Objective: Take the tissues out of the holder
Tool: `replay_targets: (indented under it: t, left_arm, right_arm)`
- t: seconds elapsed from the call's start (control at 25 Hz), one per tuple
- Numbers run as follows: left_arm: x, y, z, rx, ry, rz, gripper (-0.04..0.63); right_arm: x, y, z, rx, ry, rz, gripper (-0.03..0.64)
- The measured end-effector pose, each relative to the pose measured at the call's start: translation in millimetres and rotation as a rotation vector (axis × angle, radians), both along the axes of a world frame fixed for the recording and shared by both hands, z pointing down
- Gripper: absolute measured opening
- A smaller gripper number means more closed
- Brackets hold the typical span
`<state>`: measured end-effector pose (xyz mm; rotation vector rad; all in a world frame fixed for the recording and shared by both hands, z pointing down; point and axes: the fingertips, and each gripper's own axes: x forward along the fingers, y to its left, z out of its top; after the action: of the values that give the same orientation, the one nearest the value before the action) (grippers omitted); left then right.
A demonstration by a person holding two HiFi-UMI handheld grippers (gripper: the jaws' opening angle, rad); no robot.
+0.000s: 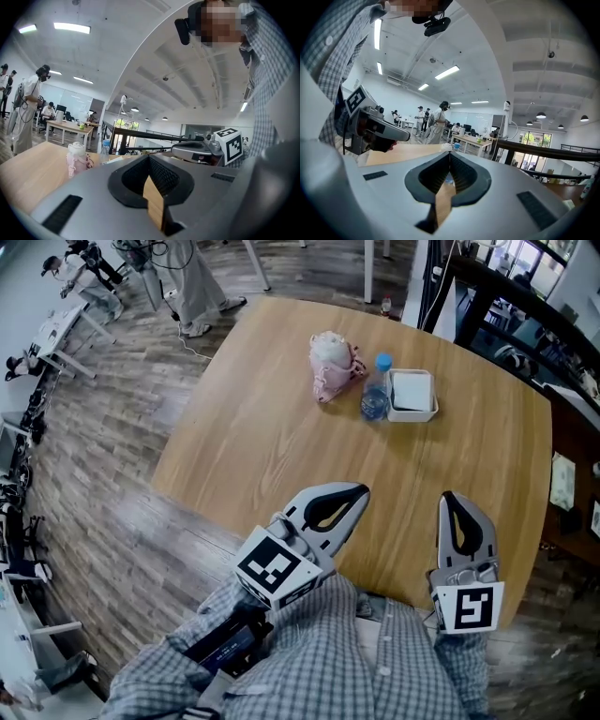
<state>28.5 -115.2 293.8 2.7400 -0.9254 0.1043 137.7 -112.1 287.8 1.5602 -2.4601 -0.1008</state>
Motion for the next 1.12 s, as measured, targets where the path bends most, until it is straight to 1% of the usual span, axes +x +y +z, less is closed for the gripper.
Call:
replay_targets:
  t: [0.2, 0.36, 0.44, 0.52, 0.6, 0.64, 0.72, 0.8, 0.96, 1.12]
  left_arm:
    - [11, -16, 8, -0.019, 0.005, 0.004, 0.006]
    - [21, -27, 13, -0.032, 0.006, 0.014, 0.006]
    - [25, -32, 17, -0.040, 0.002, 0.022, 0.006]
    - [28, -35, 22, -0.052, -0.004, 0.026, 0.006]
    - [31, -40, 25, -0.063, -0.002, 0.030, 0.006]
    - [33, -44, 27, -0.073, 0.005, 0.030, 0.006]
    - [35, -51, 30, -0.095, 0.016, 0.029, 0.006]
    - [35, -57, 35, -0.110, 0.013, 0.029, 0.006]
    - [36, -69, 45, -0.151, 0.021, 0.024, 0.006]
    - [46, -77, 55, -0.159, 0.001, 0.044, 0.006]
  right_arm:
    - [9, -18, 5, -0.016, 0.009, 0.009, 0.011]
    - [20, -28, 20, -0.053, 0.057, 0.005, 0.011]
    - [23, -35, 22, -0.055, 0.048, 0.019, 0.011]
    - [23, -44, 19, -0.046, 0.010, 0.046, 0.011]
    - [25, -52, 21, -0.056, -0.014, 0.065, 0.011]
    - [28, -56, 25, -0.070, -0.008, 0.067, 0.011]
    - [33, -59, 35, -0.101, 0.038, 0.056, 0.011]
    - [37, -64, 44, -0.119, 0.069, 0.051, 0.011]
    - [40, -77, 50, -0.122, 0.053, 0.072, 0.011]
    - [44, -97, 56, -0.125, 0.040, 0.080, 0.011]
